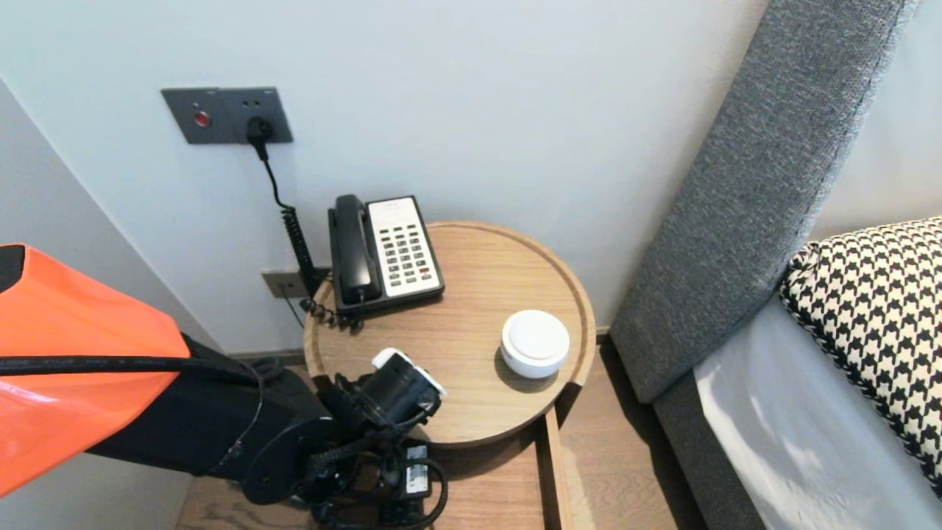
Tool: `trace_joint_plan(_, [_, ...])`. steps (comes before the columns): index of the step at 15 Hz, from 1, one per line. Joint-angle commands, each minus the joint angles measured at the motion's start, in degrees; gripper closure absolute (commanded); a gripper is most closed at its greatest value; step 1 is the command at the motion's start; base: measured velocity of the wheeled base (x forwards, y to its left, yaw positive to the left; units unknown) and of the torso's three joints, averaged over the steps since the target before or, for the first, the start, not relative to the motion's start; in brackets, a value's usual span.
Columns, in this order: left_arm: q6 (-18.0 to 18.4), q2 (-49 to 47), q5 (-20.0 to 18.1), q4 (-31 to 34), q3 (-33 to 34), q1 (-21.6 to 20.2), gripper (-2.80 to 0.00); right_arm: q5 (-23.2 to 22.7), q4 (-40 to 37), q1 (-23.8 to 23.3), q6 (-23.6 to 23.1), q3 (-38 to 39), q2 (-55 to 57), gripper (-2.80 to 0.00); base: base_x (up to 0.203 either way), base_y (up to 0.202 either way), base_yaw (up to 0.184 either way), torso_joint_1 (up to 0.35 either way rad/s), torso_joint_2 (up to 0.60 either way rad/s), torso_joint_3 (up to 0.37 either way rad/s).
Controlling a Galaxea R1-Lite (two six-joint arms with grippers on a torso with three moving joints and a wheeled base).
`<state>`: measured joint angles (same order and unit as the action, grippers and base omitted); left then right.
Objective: Put the remote controls on the table in the drawer one by one
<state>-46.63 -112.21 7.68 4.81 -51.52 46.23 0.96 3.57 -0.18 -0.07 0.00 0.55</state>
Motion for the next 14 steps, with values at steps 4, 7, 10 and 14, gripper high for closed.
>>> trace_joint_plan(4, [-0.4,0.6,0.0,0.0,0.4,0.1,-2.8,0.0,0.0,0.0,0.0,1.6,0.1,0.0,0.0,0.0,0.0,0.0,0.0,0.0])
trace_joint_plan(7, [-0.4,2.0,0.2,-0.1,0.3,0.1,-2.8,0.0,0.0,0.0,0.0,1.6,0.0,0.0,0.0,0.0,0.0,0.0,0.0,0.0])
trace_joint_plan(10, [-0.6,4.2,0.2,-0.1,1.0,0.1,-2.8,0.0,0.0,0.0,0.0,1.6,0.0,0.0,0.0,0.0,0.0,0.0,0.0,0.0])
trace_joint_plan(14, [0.3,11.1,-0.5,1.0,2.0,0.3,-2.8,0.0,0.0,0.0,0.0,1.6,0.0,0.0,0.0,0.0,0.0,0.0,0.0,0.0])
